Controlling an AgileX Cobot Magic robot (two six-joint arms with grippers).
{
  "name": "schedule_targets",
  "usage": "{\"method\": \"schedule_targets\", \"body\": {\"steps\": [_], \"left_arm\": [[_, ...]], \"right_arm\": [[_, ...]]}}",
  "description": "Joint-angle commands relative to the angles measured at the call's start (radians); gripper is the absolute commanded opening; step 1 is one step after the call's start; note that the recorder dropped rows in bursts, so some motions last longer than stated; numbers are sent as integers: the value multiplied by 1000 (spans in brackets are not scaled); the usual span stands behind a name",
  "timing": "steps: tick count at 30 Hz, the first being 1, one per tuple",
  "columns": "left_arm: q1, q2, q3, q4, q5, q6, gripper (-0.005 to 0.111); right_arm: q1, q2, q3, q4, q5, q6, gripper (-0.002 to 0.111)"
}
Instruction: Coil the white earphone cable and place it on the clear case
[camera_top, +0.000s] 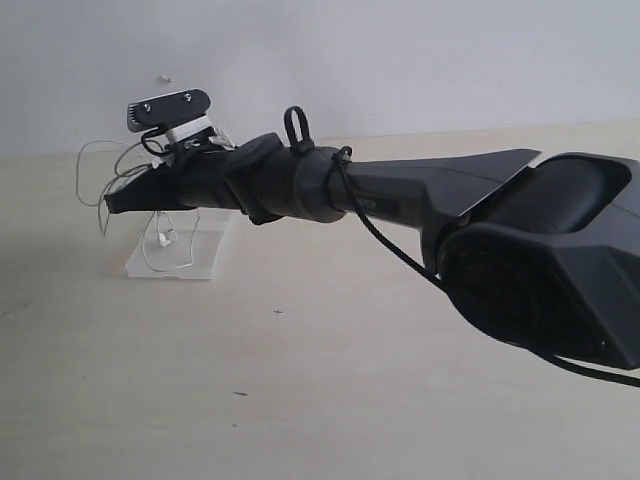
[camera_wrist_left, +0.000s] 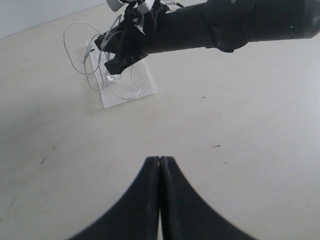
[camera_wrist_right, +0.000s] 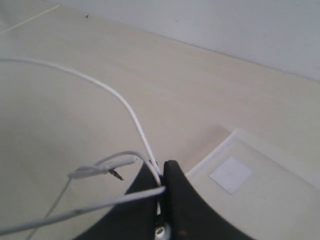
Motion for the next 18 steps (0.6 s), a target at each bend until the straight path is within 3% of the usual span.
{"method": "schedule_targets", "body": {"steps": [1,18], "left_arm": [[0,-4,4,6,3,-7,0],[0,-4,4,6,15,-7,0]], "right_arm": [[-14,-1,28,-15,14,17,0],[-24,12,116,-28,64,17,0]]}}
